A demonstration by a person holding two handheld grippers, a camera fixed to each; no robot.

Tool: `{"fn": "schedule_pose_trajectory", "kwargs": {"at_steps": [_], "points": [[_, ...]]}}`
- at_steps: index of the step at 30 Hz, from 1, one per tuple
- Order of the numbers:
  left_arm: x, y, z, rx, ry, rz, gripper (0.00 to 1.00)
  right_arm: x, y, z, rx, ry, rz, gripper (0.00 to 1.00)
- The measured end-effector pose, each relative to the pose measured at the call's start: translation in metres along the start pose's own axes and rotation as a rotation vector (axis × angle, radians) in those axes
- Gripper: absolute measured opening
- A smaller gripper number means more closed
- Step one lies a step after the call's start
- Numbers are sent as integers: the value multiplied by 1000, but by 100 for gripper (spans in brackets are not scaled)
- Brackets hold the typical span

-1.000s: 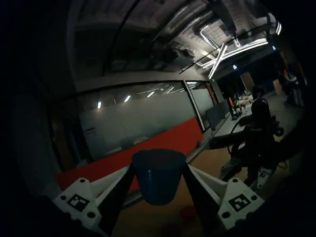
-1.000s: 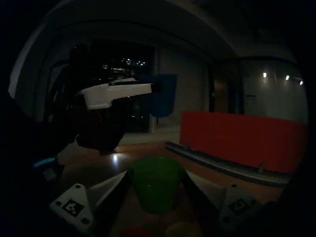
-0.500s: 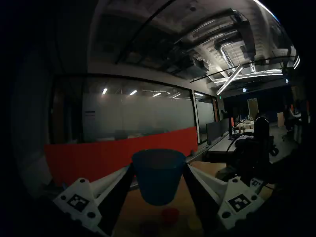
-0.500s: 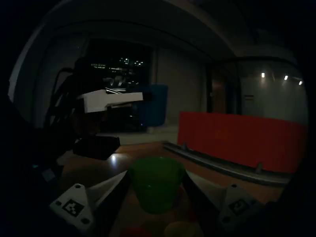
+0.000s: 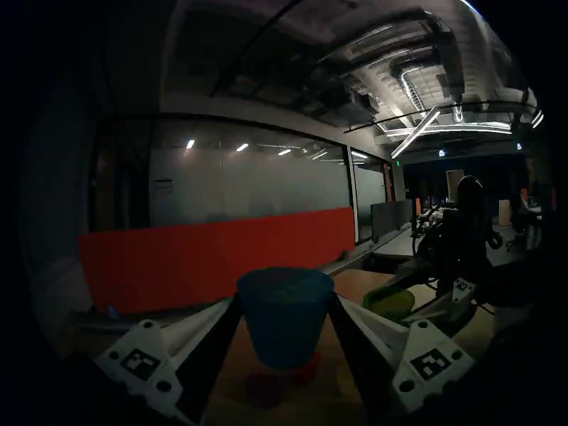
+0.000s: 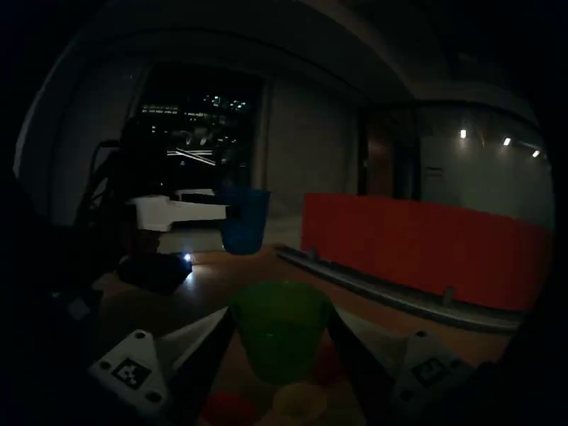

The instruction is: Pour water

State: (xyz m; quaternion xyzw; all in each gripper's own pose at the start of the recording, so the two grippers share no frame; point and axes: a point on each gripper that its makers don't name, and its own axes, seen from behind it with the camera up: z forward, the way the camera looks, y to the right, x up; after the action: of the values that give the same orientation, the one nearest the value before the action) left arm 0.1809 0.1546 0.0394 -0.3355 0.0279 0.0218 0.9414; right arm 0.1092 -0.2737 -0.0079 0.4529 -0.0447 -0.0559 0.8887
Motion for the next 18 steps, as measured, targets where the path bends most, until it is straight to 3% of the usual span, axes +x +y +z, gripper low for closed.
{"fn": "schedule_pose_trajectory", "kwargs": {"at_steps": [18], "points": [[-79, 9, -3, -28, -149, 4, 87, -29, 53, -48, -119, -59, 8, 100]]}}
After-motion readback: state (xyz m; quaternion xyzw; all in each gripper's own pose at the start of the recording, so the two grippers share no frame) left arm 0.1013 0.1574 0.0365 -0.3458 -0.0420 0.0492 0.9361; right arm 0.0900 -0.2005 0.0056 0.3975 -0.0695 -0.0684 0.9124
